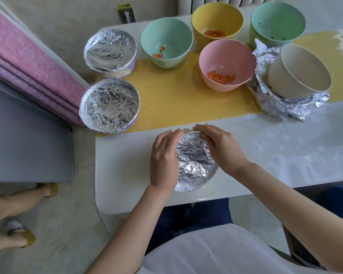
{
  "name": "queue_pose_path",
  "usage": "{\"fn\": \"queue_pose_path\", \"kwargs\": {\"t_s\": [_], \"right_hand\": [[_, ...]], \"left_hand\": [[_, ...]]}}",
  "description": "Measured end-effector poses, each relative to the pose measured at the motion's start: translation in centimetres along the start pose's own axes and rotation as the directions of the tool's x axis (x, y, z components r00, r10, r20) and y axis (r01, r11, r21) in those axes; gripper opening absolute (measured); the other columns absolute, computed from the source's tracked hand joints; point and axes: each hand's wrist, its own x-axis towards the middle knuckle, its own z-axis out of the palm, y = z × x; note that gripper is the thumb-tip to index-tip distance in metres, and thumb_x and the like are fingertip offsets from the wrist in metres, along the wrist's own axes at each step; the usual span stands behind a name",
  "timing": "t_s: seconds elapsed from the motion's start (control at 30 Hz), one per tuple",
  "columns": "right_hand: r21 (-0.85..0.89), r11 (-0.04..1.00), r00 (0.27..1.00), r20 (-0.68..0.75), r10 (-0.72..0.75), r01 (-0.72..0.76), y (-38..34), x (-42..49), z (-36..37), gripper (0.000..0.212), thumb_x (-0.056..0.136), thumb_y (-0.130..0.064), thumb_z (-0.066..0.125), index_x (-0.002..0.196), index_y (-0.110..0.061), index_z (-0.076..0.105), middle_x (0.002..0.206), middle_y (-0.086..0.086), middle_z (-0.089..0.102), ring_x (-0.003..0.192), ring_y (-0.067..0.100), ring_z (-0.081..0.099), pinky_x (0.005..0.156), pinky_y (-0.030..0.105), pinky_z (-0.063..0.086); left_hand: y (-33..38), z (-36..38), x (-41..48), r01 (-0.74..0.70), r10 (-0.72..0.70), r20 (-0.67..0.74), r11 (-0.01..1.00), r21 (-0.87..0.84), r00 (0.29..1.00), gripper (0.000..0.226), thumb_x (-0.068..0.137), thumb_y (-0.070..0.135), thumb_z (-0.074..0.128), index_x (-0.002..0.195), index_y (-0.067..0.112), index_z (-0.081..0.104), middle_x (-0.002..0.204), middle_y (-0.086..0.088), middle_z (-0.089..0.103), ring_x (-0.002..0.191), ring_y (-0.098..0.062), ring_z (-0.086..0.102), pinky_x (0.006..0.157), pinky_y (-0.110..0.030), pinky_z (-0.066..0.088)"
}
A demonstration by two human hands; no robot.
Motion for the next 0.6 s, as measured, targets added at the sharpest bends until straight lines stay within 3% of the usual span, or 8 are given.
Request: {"fn": "queue_pose_path", "kwargs": {"t_s": [0.13, 0.3, 0.47, 0.6], "right_hand": [[0.03, 0.999, 0.998, 0.039, -0.045, 0.043, -0.15, -0.44, 0.08, 0.03, 0.093, -0.006, 0.047, 0.118, -0.006, 0.062, 0.114, 0.008, 0.067, 0.105, 0.023, 0.064, 0.091, 0.026, 0.045], [0.043, 0.997, 0.996, 0.062, -0.066, 0.064, 0.31, -0.6, 0.03, 0.046, 0.084, 0.017, 0.048, 0.119, -0.007, 0.062, 0.114, 0.008, 0.067, 0.101, 0.021, 0.065, 0.091, 0.024, 0.047], [0.012, 0.996, 0.985, 0.146, -0.093, 0.092, -0.09, -0.06, -0.5, 0.032, 0.095, -0.004, 0.047, 0.125, -0.007, 0.057, 0.119, 0.006, 0.065, 0.107, 0.022, 0.062, 0.089, 0.019, 0.042], [0.225, 0.972, 0.989, 0.138, 0.043, -0.073, -0.5, -0.64, -0.23, 0.039, 0.097, -0.013, 0.047, 0.136, -0.011, 0.043, 0.128, -0.003, 0.055, 0.112, 0.005, 0.053, 0.096, 0.013, 0.039]], "left_hand": [[-0.14, 0.05, -0.43, -0.025, 0.025, -0.01, 1.0, 0.016, 1.0, 0.047, 0.08, -0.017, 0.051, 0.117, 0.01, 0.061, 0.098, 0.0, 0.045, 0.087, -0.022, 0.046, 0.077, -0.037, 0.044], [-0.17, 0.22, -0.49, -0.07, 0.07, -0.016, 0.997, 0.013, 0.997, 0.045, 0.081, -0.016, 0.052, 0.116, 0.011, 0.064, 0.087, -0.004, 0.045, 0.081, -0.023, 0.046, 0.073, -0.038, 0.044], [-0.59, 0.24, -0.2, -0.083, 0.083, -0.018, 0.996, 0.023, 0.996, 0.047, 0.08, -0.018, 0.053, 0.116, 0.011, 0.064, 0.09, -0.002, 0.041, 0.081, -0.023, 0.045, 0.074, -0.037, 0.043], [-0.32, 0.22, -0.17, -0.121, 0.122, -0.014, 0.992, 0.042, 0.992, 0.04, 0.082, -0.012, 0.051, 0.112, 0.009, 0.067, 0.093, 0.0, 0.039, 0.082, -0.023, 0.046, 0.075, -0.037, 0.043]]}}
